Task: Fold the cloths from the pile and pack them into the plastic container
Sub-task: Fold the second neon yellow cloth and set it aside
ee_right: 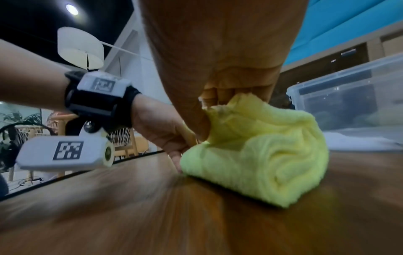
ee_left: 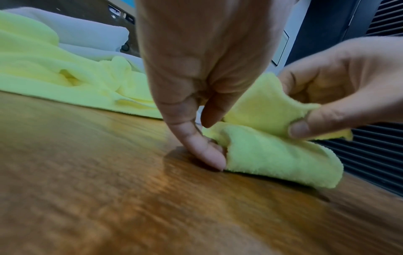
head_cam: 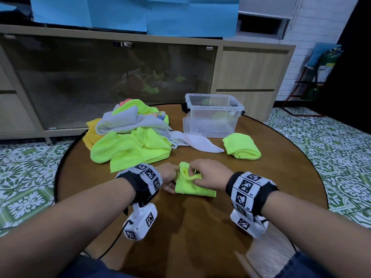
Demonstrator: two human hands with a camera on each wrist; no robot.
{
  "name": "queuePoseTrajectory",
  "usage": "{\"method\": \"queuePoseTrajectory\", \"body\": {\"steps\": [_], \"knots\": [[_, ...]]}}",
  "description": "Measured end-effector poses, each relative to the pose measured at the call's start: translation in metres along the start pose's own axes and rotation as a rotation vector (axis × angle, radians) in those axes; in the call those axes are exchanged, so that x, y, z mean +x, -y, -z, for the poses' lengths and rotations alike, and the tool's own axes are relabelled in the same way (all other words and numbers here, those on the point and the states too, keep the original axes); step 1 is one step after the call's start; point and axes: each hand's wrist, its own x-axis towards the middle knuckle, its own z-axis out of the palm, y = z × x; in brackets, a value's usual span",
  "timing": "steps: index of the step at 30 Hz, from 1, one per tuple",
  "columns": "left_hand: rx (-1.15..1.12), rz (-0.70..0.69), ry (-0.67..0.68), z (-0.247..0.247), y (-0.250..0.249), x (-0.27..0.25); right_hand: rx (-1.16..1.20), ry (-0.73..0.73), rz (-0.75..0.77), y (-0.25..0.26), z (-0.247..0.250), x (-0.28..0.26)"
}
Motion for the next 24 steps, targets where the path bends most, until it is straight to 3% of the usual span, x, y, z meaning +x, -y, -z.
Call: {"method": "queuePoseTrajectory", "body": {"steps": [5,10,14,17,24], "knots": [[-0.097,0.073,-0.001,0.003,-0.004,-0.005,-0.013,0.043,0.028,-0.003,-0.012,-0.004],[0.055,-0.018,-0.050,-0.002,-0.004,0.003,0.123,0.127,0.052,-0.013,-0.006,-0.004],[0.162,0.008,-0.102,0.004,-0.004,0.004,0.131,0.051,0.052,-0.012,-0.006,-0.005],[0.118,0.105,-0.091,0.005,0.000,0.003,-0.016,0.033,0.017,-0.010,-0.009,-0.006],[-0.006,0.137,-0.089,-0.004,0.001,0.006,-0.379,0.086,0.004,0.012,-0.020,-0.012]]}}
